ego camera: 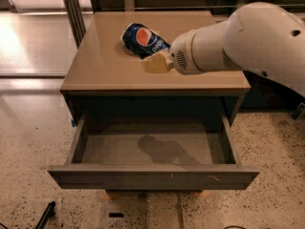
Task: Pick pepsi can from top drawer and place on counter
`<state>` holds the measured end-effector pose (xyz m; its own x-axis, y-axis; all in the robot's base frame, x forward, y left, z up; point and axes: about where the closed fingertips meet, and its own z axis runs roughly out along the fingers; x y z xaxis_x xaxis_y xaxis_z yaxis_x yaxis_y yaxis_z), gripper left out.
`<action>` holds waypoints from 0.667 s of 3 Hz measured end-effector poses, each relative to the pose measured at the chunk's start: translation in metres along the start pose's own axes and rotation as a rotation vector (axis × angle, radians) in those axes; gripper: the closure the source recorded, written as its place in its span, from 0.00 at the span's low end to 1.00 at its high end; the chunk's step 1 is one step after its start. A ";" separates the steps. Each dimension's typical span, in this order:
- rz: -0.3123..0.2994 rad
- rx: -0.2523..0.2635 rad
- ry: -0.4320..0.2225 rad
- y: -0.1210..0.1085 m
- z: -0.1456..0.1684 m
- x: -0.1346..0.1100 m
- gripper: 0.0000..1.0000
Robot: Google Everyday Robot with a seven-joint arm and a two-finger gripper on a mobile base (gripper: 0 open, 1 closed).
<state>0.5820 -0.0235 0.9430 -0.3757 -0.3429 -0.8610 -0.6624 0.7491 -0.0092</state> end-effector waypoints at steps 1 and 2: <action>0.130 0.120 -0.068 -0.047 0.002 0.020 1.00; 0.238 0.210 -0.102 -0.091 0.006 0.038 1.00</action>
Offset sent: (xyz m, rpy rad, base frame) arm 0.0831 -0.1344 -0.0637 0.2254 0.0149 -0.4941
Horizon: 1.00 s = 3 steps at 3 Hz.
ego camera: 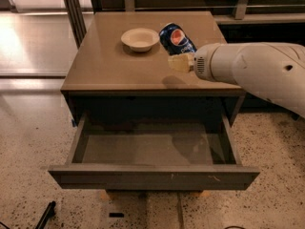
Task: Pick pepsi can from top drawer and place on counter
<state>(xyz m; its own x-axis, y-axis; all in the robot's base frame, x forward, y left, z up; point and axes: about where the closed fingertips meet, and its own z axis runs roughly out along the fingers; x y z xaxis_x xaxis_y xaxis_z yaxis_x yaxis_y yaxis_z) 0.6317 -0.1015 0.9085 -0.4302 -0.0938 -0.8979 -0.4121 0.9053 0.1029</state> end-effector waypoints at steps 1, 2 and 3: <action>0.082 0.053 -0.012 -0.036 0.013 0.006 1.00; 0.122 0.060 -0.001 -0.060 0.030 0.007 1.00; 0.118 0.051 0.024 -0.080 0.055 -0.003 1.00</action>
Offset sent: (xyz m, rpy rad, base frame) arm 0.0807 -0.0664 -0.0354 0.0789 0.0676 -0.1239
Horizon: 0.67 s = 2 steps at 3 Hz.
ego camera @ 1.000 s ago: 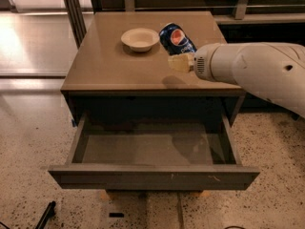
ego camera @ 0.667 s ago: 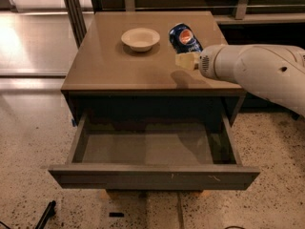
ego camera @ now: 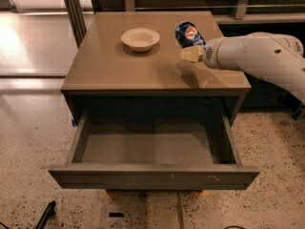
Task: Pick pepsi can from top drawer and place on counter
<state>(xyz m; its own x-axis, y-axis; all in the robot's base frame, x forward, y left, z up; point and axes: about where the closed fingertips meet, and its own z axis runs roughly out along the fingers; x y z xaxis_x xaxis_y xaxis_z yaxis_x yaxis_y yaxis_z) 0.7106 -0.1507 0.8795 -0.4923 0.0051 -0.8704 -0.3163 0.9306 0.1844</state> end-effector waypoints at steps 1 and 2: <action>0.001 -0.001 -0.014 0.000 -0.001 -0.010 0.82; 0.001 -0.001 -0.014 0.000 -0.001 -0.010 0.58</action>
Offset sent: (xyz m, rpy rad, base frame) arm 0.0045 -0.0012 0.0102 0.0061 -0.0135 -0.0029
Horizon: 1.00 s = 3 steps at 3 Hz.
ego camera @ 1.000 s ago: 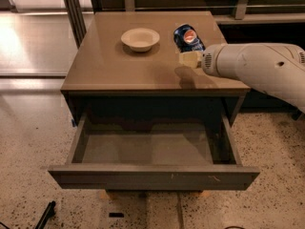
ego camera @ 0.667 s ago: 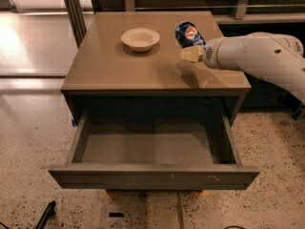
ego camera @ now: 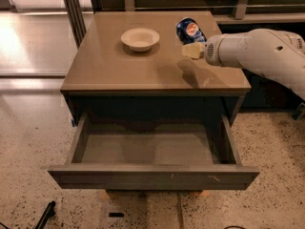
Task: Pick pepsi can from top drawer and place on counter
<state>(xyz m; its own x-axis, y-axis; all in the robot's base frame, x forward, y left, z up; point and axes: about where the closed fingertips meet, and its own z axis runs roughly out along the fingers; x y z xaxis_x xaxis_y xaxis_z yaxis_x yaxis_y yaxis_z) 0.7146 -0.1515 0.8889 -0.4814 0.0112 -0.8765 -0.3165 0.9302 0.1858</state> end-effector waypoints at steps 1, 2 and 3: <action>0.000 0.000 0.000 0.000 0.000 0.000 0.36; 0.000 0.000 0.000 0.000 0.000 0.000 0.12; 0.000 0.000 0.000 0.000 0.000 0.000 0.00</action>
Offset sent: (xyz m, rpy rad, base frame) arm 0.0000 0.0000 0.0000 0.0000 0.0000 0.0000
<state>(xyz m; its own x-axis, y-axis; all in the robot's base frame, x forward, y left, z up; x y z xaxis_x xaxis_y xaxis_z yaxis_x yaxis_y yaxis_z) 0.7146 -0.1513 0.8888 -0.4814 0.0111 -0.8764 -0.3168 0.9301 0.1858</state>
